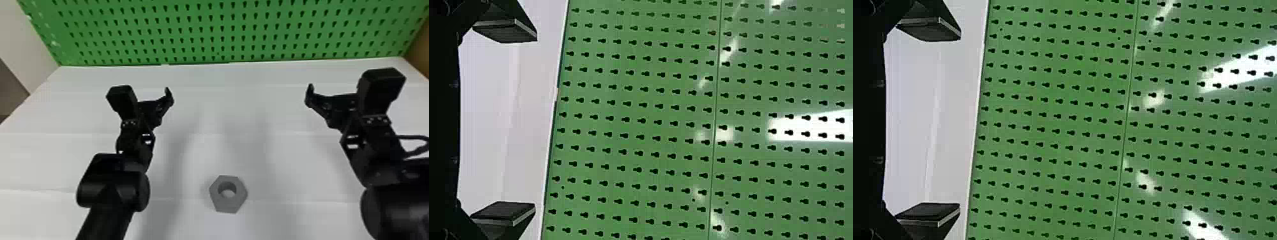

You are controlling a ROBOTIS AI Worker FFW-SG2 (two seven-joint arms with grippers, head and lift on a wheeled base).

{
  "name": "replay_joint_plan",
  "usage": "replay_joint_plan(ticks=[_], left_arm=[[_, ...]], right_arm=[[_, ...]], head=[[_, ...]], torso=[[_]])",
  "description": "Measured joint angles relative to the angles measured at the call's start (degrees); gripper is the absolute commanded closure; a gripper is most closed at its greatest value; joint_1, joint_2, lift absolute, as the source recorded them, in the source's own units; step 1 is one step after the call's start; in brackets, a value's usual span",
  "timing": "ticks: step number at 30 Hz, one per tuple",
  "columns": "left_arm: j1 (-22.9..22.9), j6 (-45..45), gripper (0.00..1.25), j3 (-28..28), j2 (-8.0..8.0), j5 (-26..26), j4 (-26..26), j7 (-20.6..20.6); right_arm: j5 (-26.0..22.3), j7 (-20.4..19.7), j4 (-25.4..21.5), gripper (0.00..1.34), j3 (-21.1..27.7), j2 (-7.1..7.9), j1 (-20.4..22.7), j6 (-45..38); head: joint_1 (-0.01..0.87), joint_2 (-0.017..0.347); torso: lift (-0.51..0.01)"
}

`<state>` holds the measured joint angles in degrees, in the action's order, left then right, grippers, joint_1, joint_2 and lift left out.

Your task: Pick up the hex nut

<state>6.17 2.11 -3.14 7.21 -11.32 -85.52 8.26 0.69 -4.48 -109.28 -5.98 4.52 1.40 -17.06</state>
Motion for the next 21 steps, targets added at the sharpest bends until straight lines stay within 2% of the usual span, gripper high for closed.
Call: replay_joint_plan(ticks=[12, 21], left_arm=[[0.02, 0.00, 0.09, 0.01, 0.00, 0.04, 0.00, 0.00], [0.00, 0.00, 0.09, 0.15, 0.00, 0.03, 0.00, 0.00]], right_arm=[[-3.92, 0.07, -9.61, 0.09, -1.33, 1.18, -1.81, -19.53], [-4.62, 2.05, -14.16, 0.09, -1.57, 1.48, -5.11, -34.79]], head=[[0.785, 0.153], [0.785, 0.153]], torso=[[-0.078], [-0.078]])
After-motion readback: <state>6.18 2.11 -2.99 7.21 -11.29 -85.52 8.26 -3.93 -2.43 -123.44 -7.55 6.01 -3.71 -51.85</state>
